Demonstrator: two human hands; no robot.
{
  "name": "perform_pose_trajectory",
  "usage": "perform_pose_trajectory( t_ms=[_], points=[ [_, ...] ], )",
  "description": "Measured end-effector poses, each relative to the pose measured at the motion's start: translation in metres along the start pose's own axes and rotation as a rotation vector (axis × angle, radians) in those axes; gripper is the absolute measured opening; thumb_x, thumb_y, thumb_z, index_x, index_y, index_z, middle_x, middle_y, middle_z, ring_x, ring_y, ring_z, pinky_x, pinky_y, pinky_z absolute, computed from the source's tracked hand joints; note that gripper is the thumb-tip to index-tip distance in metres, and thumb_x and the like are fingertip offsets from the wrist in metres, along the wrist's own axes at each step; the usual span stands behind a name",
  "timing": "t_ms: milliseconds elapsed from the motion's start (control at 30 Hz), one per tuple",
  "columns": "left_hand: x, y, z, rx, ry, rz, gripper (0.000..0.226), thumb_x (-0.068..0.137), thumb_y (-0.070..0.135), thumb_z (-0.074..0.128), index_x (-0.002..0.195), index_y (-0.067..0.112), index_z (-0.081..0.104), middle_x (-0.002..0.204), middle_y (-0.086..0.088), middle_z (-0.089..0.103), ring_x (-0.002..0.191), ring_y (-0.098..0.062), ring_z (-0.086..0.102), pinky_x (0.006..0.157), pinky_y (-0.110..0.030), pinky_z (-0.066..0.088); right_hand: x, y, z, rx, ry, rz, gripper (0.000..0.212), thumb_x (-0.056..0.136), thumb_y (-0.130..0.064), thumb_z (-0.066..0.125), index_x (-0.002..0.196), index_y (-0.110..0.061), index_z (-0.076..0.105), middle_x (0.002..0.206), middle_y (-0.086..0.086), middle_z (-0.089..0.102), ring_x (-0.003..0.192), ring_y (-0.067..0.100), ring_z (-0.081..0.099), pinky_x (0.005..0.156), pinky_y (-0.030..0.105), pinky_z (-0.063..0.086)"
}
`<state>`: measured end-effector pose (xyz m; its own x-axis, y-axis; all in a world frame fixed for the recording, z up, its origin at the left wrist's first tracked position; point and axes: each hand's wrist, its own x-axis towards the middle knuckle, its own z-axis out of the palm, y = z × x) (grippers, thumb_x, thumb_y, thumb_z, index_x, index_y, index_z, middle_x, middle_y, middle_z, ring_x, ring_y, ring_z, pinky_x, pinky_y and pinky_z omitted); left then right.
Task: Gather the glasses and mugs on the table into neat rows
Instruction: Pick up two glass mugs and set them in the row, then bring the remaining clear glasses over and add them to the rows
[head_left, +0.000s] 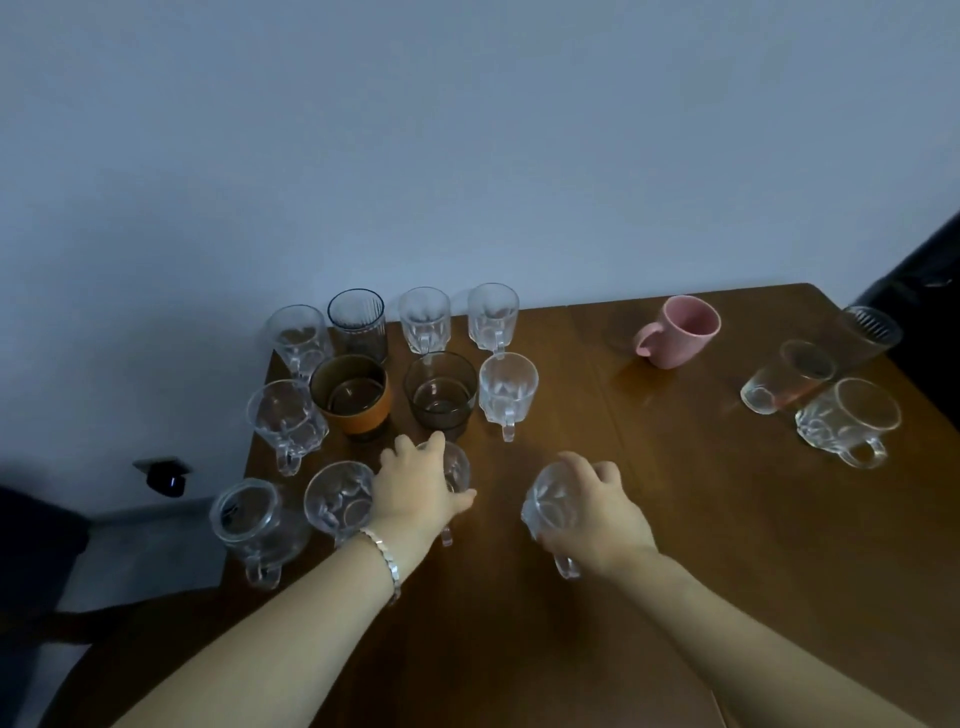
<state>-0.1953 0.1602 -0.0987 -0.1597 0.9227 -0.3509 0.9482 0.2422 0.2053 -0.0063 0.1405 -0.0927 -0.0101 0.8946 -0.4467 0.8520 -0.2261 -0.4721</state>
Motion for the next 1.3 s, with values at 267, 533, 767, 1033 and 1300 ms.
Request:
perform_pose_trajectory(
  t_ms=[267, 533, 767, 1033, 1300],
  points=[
    [-0.005, -0.002, 0.006, 0.018, -0.004, 0.019, 0.084, 0.078, 0.054, 0.064, 0.146, 0.023, 0.025, 0.140, -0.012, 0.039, 0.128, -0.030, 0.037, 0.096, -0.037, 0.045, 0.039, -0.041, 0.025, -0.158, -0.010, -0.064, 0.095, 0.074, -0.028, 0.074, 0.147, -0.031, 0.013, 0.135, 0.009, 0.031, 0.106, 0.031, 0.057, 0.085, 0.038, 0.056],
    [-0.025, 0.008, 0.008, 0.150, 0.046, 0.069, 0.085, 0.087, 0.053, 0.052, 0.149, 0.013, 0.010, 0.153, -0.015, 0.021, 0.137, -0.033, 0.029, 0.109, -0.041, 0.032, 0.006, -0.006, 0.011, -0.078, -0.118, -0.024, 0.100, 0.076, -0.022, 0.077, 0.150, -0.019, 0.009, 0.151, 0.008, 0.024, 0.133, 0.028, 0.041, 0.107, 0.038, 0.041],
    [-0.068, 0.076, -0.002, 0.232, 0.038, 0.335, 0.047, 0.093, 0.036, 0.044, 0.137, 0.019, 0.038, 0.139, -0.007, 0.045, 0.127, -0.026, 0.043, 0.102, -0.037, 0.041, -0.035, 0.107, -0.048, -0.211, -0.309, 0.178, 0.050, 0.085, -0.025, 0.066, 0.132, -0.017, 0.050, 0.131, 0.004, 0.056, 0.116, 0.020, 0.057, 0.096, 0.028, 0.049],
    [-0.080, 0.195, 0.007, 0.166, -0.050, 0.380, 0.036, 0.096, 0.034, 0.042, 0.126, 0.019, 0.051, 0.117, -0.002, 0.062, 0.098, -0.019, 0.064, 0.079, -0.032, 0.054, -0.013, 0.232, -0.163, -0.274, -0.043, 0.283, 0.034, 0.085, -0.026, 0.060, 0.117, -0.015, 0.058, 0.114, 0.006, 0.062, 0.100, 0.023, 0.062, 0.078, 0.031, 0.053],
    [-0.076, 0.294, 0.024, 0.087, -0.101, 0.243, 0.031, 0.095, 0.033, 0.045, 0.122, 0.021, 0.055, 0.115, 0.001, 0.063, 0.102, -0.017, 0.062, 0.083, -0.029, 0.049, 0.084, 0.277, -0.242, -0.284, 0.143, 0.130, 0.099, 0.076, -0.044, 0.071, 0.150, -0.019, 0.011, 0.158, 0.005, 0.016, 0.142, 0.029, 0.024, 0.109, 0.044, 0.033]
  ],
)
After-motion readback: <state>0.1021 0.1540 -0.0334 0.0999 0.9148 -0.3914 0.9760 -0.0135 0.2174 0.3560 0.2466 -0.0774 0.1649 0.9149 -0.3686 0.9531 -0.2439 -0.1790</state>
